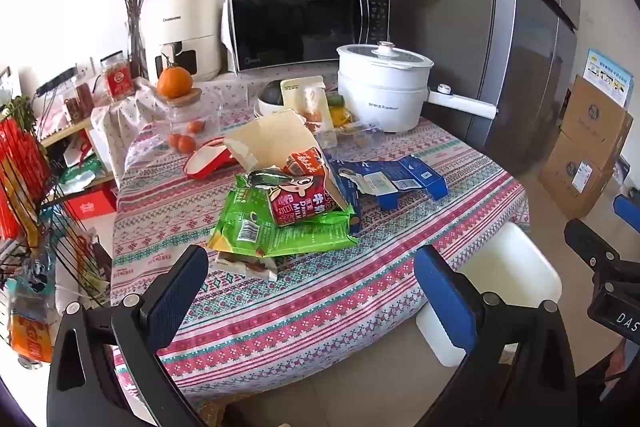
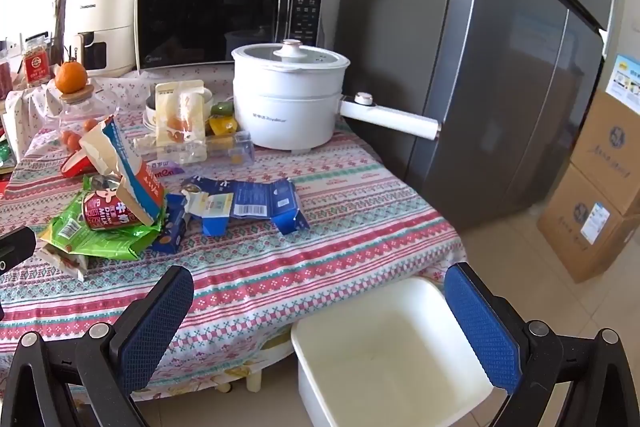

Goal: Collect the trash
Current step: 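Grasp the blue carton with the right tool while the left tool grasps the brown paper bag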

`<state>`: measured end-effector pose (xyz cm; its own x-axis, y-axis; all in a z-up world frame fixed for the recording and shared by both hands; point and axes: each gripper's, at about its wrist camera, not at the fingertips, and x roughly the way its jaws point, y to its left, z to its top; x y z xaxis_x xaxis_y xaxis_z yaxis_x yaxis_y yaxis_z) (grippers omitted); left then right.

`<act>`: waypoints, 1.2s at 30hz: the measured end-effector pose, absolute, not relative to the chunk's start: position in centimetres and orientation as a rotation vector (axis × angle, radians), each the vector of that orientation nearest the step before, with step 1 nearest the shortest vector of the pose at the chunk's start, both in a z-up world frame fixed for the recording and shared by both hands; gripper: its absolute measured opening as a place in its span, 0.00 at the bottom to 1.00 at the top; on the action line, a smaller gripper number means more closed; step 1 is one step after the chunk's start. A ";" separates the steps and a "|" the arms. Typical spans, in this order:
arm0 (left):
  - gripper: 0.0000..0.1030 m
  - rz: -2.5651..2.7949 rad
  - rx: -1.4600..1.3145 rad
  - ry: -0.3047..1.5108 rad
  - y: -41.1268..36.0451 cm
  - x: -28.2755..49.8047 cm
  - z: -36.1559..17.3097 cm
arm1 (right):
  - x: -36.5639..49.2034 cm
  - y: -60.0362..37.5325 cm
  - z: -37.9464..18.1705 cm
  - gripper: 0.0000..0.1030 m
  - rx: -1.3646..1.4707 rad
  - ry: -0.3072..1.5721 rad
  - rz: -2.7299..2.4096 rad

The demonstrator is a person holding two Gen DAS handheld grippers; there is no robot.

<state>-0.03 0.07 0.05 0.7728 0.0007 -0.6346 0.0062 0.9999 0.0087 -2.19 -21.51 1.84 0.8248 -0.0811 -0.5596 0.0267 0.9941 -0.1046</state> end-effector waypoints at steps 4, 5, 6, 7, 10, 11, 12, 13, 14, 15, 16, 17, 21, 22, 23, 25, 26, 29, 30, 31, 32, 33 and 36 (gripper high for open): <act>1.00 0.004 -0.003 0.678 0.5 -0.1 0.2 | -2.3 -21.5 2.2 1.00 -0.098 0.596 -0.048; 1.00 0.004 -0.005 0.678 0.8 0.0 0.3 | -2.3 -21.5 2.3 1.00 -0.100 0.594 -0.046; 1.00 0.005 -0.007 0.678 1.0 0.0 0.3 | -2.3 -21.5 2.4 1.00 -0.100 0.593 -0.043; 1.00 0.006 -0.011 0.676 1.2 -0.1 0.4 | -2.3 -21.5 2.5 1.00 -0.098 0.595 -0.041; 1.00 0.007 -0.016 0.673 1.7 -0.2 0.7 | -2.0 -21.6 2.9 1.00 -0.090 0.601 -0.034; 1.00 0.004 -0.016 0.677 1.3 0.5 0.8 | -1.9 -21.7 3.1 1.00 -0.089 0.603 -0.029; 1.00 -0.002 -0.014 0.678 1.4 0.7 0.9 | -1.7 -21.7 3.3 1.00 -0.092 0.605 -0.026; 1.00 -0.008 -0.012 0.677 1.6 0.8 1.0 | -1.6 -21.7 3.5 1.00 -0.094 0.605 -0.024; 1.00 -0.012 -0.011 0.675 1.8 1.0 1.2 | -1.4 -21.7 3.8 1.00 -0.093 0.604 -0.022; 1.00 -0.015 -0.007 0.673 2.0 1.2 1.5 | -1.2 -21.7 4.2 1.00 -0.089 0.603 -0.018; 1.00 -0.016 -0.002 0.674 2.2 1.5 1.7 | -0.9 -21.8 4.6 1.00 -0.082 0.603 -0.012; 1.00 -0.020 0.002 0.675 2.5 1.8 2.0 | -0.6 -21.9 5.0 1.00 -0.074 0.602 -0.007; 1.00 -0.088 0.014 0.747 3.8 4.1 2.0 | 1.2 -22.0 5.8 1.00 -0.053 0.608 0.002; 1.00 -0.097 -0.004 0.782 4.2 4.9 1.8 | 1.8 -22.1 5.7 1.00 -0.046 0.622 0.013; 1.00 -0.101 -0.030 0.808 4.8 5.7 1.6 | 2.6 -22.2 5.7 1.00 -0.035 0.642 0.024; 1.00 -0.094 -0.058 0.851 5.9 7.2 1.1 | 4.4 -22.2 5.5 1.00 -0.020 0.685 0.050; 1.00 -0.084 -0.059 0.874 6.2 8.1 0.8 | 5.3 -22.2 5.3 1.00 -0.015 0.703 0.060; 1.00 -0.057 -0.088 0.926 7.4 10.7 -0.7 | 8.1 -22.0 4.6 1.00 -0.009 0.747 0.083; 1.00 -0.055 -0.107 0.944 7.8 11.5 -1.2 | 8.9 -21.9 4.3 1.00 -0.005 0.755 0.090; 0.99 -0.062 -0.125 0.974 8.1 12.4 -1.8 | 9.5 -22.0 3.8 1.00 -0.001 0.758 0.091; 0.98 -0.085 -0.173 0.982 8.4 13.1 -2.5 | 10.0 -21.9 3.1 1.00 0.000 0.764 0.089; 0.97 -0.111 -0.221 0.985 8.6 13.6 -3.0 | 10.5 -21.9 2.3 1.00 -0.005 0.782 0.087; 0.94 -0.175 -0.283 0.968 7.5 14.8 -3.4 | 12.4 -21.9 -0.1 1.00 -0.021 0.869 0.094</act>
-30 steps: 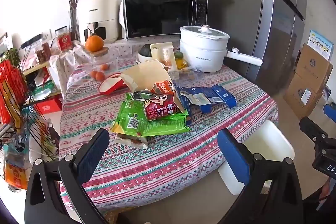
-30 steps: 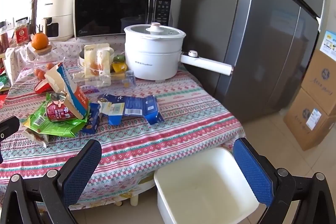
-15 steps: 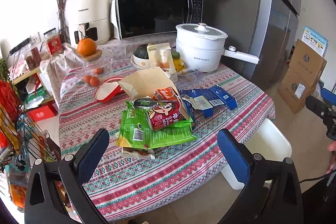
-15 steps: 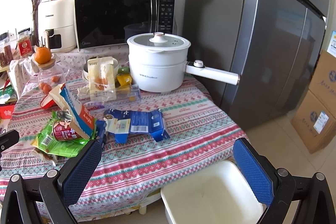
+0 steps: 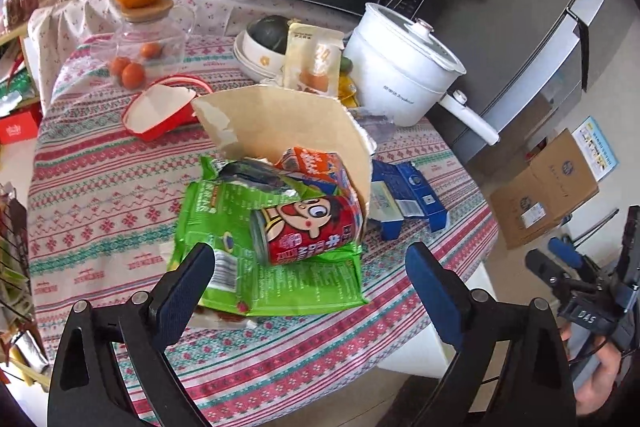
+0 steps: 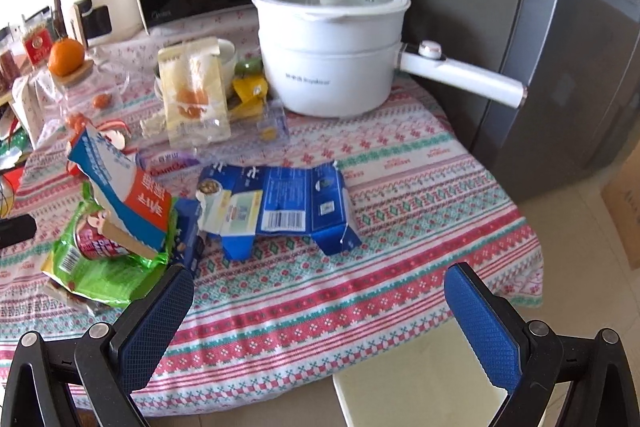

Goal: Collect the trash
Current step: 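Grasp the blue carton with the right tool while the left tool grasps the brown paper bag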

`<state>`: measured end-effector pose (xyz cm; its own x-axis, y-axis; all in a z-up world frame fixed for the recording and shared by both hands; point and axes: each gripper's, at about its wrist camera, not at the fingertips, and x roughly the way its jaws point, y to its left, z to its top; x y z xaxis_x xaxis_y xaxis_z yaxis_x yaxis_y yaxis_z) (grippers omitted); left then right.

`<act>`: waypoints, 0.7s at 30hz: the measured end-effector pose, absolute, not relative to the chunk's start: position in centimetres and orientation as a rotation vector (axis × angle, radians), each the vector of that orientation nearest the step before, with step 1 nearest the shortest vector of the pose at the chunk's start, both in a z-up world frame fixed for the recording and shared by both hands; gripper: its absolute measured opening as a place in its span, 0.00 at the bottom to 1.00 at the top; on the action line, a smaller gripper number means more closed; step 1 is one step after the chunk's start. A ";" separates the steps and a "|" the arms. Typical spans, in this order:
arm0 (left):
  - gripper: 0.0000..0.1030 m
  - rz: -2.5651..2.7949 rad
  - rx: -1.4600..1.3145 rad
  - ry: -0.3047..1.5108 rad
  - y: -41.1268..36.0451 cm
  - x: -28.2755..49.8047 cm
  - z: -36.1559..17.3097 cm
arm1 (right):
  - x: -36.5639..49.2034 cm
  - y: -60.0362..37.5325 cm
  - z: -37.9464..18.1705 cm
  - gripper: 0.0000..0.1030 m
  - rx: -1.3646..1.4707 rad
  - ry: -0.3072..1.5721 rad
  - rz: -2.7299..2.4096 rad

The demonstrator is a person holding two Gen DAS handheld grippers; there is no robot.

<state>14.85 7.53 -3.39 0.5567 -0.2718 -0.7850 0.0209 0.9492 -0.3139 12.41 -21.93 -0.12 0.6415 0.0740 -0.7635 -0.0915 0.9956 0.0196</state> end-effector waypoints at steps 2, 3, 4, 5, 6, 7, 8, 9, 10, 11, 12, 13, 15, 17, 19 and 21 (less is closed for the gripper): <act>0.94 -0.211 -0.267 0.931 5.8 15.5 -3.2 | 13.6 -22.3 -1.0 1.00 -0.019 0.896 0.074; 0.94 -0.230 -0.269 0.917 4.9 16.0 -3.1 | 14.2 -22.5 -1.2 1.00 -0.021 0.900 0.064; 0.94 -0.240 -0.272 0.906 4.2 16.6 -3.1 | 14.8 -22.7 -1.4 1.00 -0.025 0.898 0.053; 0.93 -0.237 -0.267 0.901 3.5 17.2 -3.4 | 15.3 -22.8 -1.5 1.00 -0.032 0.897 0.041; 0.93 -0.232 -0.277 0.897 3.0 17.8 -3.6 | 15.8 -22.9 -1.7 1.00 -0.035 0.897 0.030; 0.90 -0.225 -0.292 0.897 2.8 18.4 -4.1 | 16.3 -23.0 -2.0 1.00 -0.033 0.902 0.024; 0.86 -0.214 -0.309 0.900 2.5 19.0 -4.6 | 16.9 -23.0 -2.4 1.00 -0.025 0.914 0.026; 0.83 -0.192 -0.326 0.903 2.4 19.6 -5.1 | 17.4 -23.1 -2.9 1.00 -0.011 0.932 0.031; 0.76 -0.167 -0.340 0.908 2.5 20.1 -5.6 | 18.0 -23.1 -3.5 1.00 0.006 0.954 0.039; 0.67 -0.147 -0.355 0.906 2.5 20.6 -6.0 | 18.6 -23.3 -4.1 1.00 0.024 0.977 0.044; 0.62 -0.120 -0.360 0.908 2.5 21.0 -6.5 | 19.2 -23.4 -4.8 1.00 0.040 0.998 0.044; 0.49 -0.096 -0.367 0.912 2.7 21.4 -6.9 | 19.8 -23.7 -5.6 1.00 0.056 1.019 0.037; 0.37 -0.067 -0.393 0.926 2.9 21.8 -7.6 | 20.7 -24.4 -6.9 1.00 0.089 1.047 0.017; 0.27 -0.060 -0.423 0.926 3.0 21.8 -7.8 | 21.8 -25.4 -8.0 1.00 0.138 1.059 0.007; 0.18 -0.063 -0.428 0.915 3.2 21.6 -7.5 | 22.8 -26.6 -9.0 1.00 0.213 1.064 0.009; 0.11 -0.073 -0.415 0.902 3.3 21.3 -7.1 | 23.7 -27.6 -10.1 0.97 0.299 1.067 0.007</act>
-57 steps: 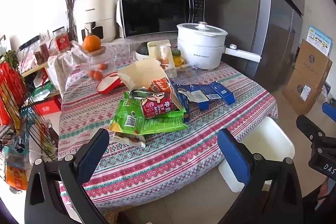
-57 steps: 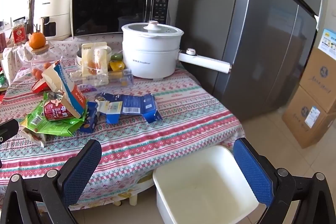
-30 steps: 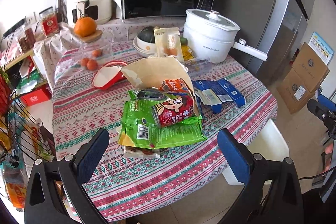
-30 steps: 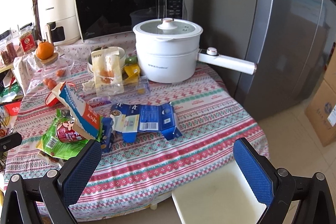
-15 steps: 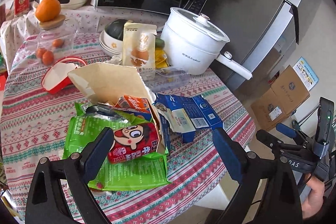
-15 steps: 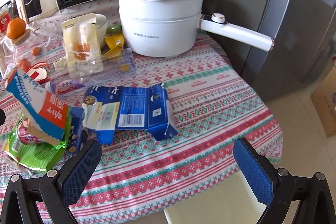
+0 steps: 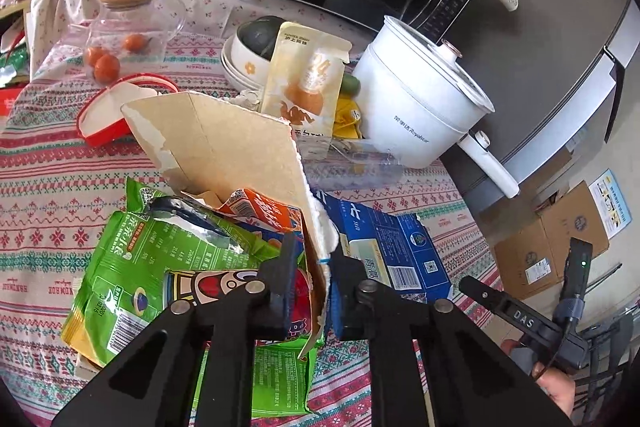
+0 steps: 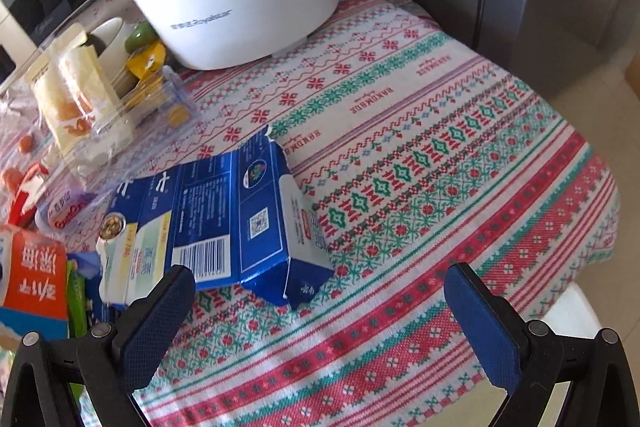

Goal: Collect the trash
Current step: 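Grasp the blue carton with the right tool while the left tool grasps the brown paper bag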

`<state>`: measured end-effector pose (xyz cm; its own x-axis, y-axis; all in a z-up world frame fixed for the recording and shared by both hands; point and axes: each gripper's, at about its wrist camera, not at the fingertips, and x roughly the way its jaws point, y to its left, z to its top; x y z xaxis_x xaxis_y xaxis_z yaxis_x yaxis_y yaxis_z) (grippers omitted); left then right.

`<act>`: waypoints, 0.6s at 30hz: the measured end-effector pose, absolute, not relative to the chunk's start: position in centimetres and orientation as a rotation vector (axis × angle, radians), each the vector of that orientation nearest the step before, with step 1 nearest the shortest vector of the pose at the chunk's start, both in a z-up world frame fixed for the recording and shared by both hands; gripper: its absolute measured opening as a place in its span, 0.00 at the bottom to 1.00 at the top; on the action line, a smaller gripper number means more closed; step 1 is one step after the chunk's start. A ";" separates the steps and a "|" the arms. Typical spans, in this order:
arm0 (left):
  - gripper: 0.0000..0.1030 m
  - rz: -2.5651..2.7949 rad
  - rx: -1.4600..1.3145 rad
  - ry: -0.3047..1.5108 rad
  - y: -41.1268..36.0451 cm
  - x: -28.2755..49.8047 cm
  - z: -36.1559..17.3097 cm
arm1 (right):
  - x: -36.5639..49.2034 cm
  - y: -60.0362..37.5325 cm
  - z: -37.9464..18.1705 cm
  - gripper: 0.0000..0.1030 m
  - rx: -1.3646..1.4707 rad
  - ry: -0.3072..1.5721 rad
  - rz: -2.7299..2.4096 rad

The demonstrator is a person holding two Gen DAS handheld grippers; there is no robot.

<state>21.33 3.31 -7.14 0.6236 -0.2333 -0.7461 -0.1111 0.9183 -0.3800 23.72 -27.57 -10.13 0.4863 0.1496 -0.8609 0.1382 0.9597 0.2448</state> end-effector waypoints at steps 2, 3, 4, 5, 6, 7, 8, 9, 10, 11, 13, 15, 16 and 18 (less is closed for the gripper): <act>0.06 -0.083 -0.395 0.889 3.4 21.0 -6.6 | 24.4 -28.0 -11.4 0.94 0.350 1.082 0.009; 0.06 -0.091 -0.389 0.881 3.5 20.8 -6.3 | 24.7 -27.9 -11.9 0.91 0.355 1.090 0.011; 0.05 -0.099 -0.386 0.873 3.6 20.6 -5.9 | 25.0 -27.8 -12.4 0.88 0.348 1.096 0.011; 0.04 -0.109 -0.382 0.868 3.7 20.4 -5.6 | 25.1 -27.6 -12.8 0.87 0.333 1.097 0.009; 0.04 -0.123 -0.383 0.864 3.9 20.3 -5.3 | 25.3 -27.3 -13.0 0.86 0.319 1.096 0.006; 0.03 -0.134 -0.382 0.862 4.0 20.2 -5.0 | 25.3 -27.1 -13.3 0.84 0.308 1.095 0.005; 0.02 -0.144 -0.379 0.857 4.1 20.0 -4.8 | 25.4 -26.9 -13.5 0.82 0.308 1.094 0.012; 0.02 -0.152 -0.373 0.852 4.2 19.8 -4.5 | 25.5 -26.7 -13.7 0.82 0.315 1.093 0.029; 0.02 -0.158 -0.364 0.845 4.2 19.7 -4.2 | 25.6 -26.6 -13.9 0.80 0.323 1.093 0.049; 0.02 -0.162 -0.352 0.839 4.2 19.5 -3.9 | 25.6 -26.3 -14.0 0.78 0.326 1.093 0.067; 0.02 -0.165 -0.328 0.825 4.3 19.1 -3.5 | 25.7 -26.0 -14.0 0.71 0.320 1.087 0.083; 0.02 -0.165 -0.315 0.822 4.3 18.7 -3.4 | 26.0 -25.9 -14.1 0.60 0.351 1.090 0.109; 0.02 -0.168 -0.316 0.823 4.4 18.6 -3.3 | 26.1 -25.9 -14.2 0.52 0.376 1.092 0.122; 0.02 -0.171 -0.317 0.822 4.6 18.3 -3.2 | 26.2 -25.9 -14.3 0.42 0.407 1.101 0.133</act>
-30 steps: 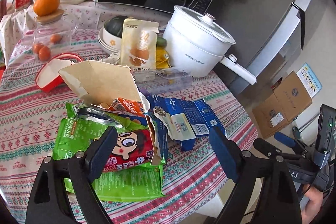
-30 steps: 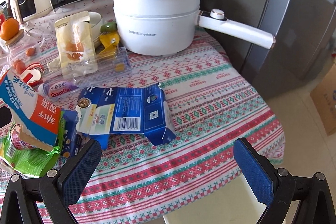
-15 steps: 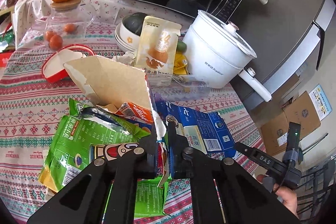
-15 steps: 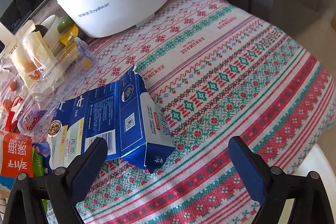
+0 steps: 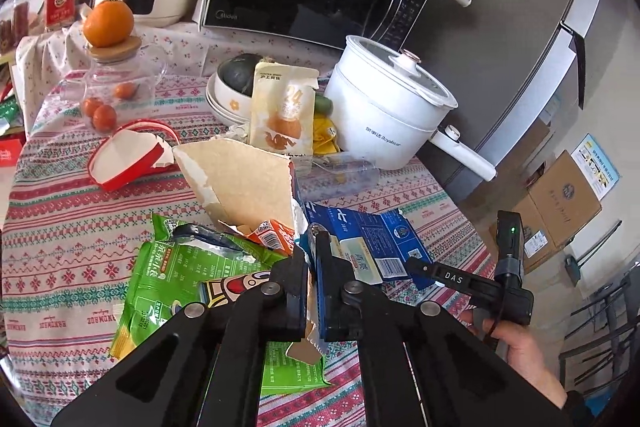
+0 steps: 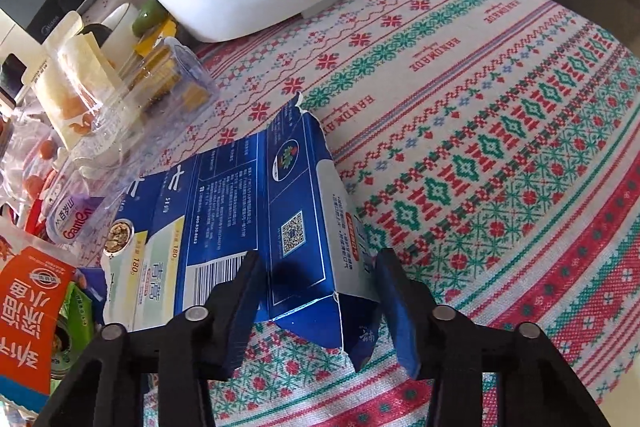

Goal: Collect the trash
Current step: 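Grasp the blue carton with the right tool while the left tool grasps the brown paper bag, then lift the blue carton over the white bin with the right tool while the left tool lifts the paper bag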

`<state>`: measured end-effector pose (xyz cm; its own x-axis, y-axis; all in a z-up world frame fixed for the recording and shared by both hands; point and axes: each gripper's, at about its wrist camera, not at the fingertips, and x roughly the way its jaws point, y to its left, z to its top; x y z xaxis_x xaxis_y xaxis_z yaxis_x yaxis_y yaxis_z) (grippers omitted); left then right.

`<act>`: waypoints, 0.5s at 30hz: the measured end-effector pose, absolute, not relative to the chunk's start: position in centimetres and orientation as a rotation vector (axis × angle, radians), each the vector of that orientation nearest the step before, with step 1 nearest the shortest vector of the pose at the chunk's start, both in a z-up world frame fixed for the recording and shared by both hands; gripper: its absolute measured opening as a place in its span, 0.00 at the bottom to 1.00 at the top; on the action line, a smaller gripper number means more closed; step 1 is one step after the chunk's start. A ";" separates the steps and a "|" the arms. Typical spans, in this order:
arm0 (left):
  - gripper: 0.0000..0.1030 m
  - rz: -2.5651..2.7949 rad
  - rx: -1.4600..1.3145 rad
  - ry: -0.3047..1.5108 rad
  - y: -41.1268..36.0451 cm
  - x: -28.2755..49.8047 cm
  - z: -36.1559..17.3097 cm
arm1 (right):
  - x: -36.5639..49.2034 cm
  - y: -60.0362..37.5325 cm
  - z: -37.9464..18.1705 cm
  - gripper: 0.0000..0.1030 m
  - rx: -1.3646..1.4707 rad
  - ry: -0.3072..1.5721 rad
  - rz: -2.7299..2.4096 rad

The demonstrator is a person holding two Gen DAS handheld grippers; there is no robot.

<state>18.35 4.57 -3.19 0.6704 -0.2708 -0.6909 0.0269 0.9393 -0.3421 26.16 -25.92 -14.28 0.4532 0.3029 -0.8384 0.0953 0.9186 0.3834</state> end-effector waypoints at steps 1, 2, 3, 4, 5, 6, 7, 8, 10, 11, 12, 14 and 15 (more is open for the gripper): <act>0.02 -0.173 -0.317 0.820 4.6 18.2 -3.1 | 26.3 -25.7 -14.3 0.37 0.415 1.109 0.138; 0.02 -0.175 -0.318 0.816 4.7 18.0 -3.0 | 26.2 -25.6 -14.3 0.35 0.426 1.115 0.146; 0.02 -0.177 -0.320 0.812 4.7 17.9 -2.8 | 26.1 -25.6 -14.1 0.34 0.436 1.116 0.154; 0.02 -0.179 -0.320 0.809 4.7 17.7 -2.6 | 26.1 -25.7 -13.9 0.32 0.445 1.115 0.162; 0.02 -0.179 -0.321 0.803 4.7 17.5 -2.3 | 26.0 -25.7 -13.5 0.31 0.454 1.110 0.170; 0.02 -0.178 -0.317 0.796 4.6 17.2 -2.0 | 25.8 -25.7 -13.0 0.30 0.461 1.102 0.176; 0.02 -0.176 -0.311 0.785 4.4 16.9 -1.7 | 25.5 -25.8 -12.3 0.25 0.465 1.092 0.184; 0.02 -0.173 -0.310 0.777 4.3 16.5 -1.3 | 25.3 -25.8 -11.6 0.12 0.469 1.077 0.197; 0.02 -0.185 -0.330 0.767 4.0 15.7 -0.5 | 24.5 -26.0 -10.0 0.12 0.466 1.049 0.203; 0.02 -0.195 -0.327 0.763 3.7 15.2 -0.2 | 24.2 -26.1 -9.3 0.11 0.461 1.033 0.214; 0.02 -0.199 -0.311 0.752 3.2 14.5 0.2 | 23.8 -26.1 -8.5 0.11 0.454 1.017 0.227; 0.02 -0.214 -0.303 0.726 2.4 13.1 0.8 | 22.9 -26.2 -7.3 0.11 0.432 0.994 0.241; 0.02 -0.227 -0.310 0.724 2.0 12.5 0.9 | 22.4 -26.3 -6.7 0.11 0.420 0.984 0.248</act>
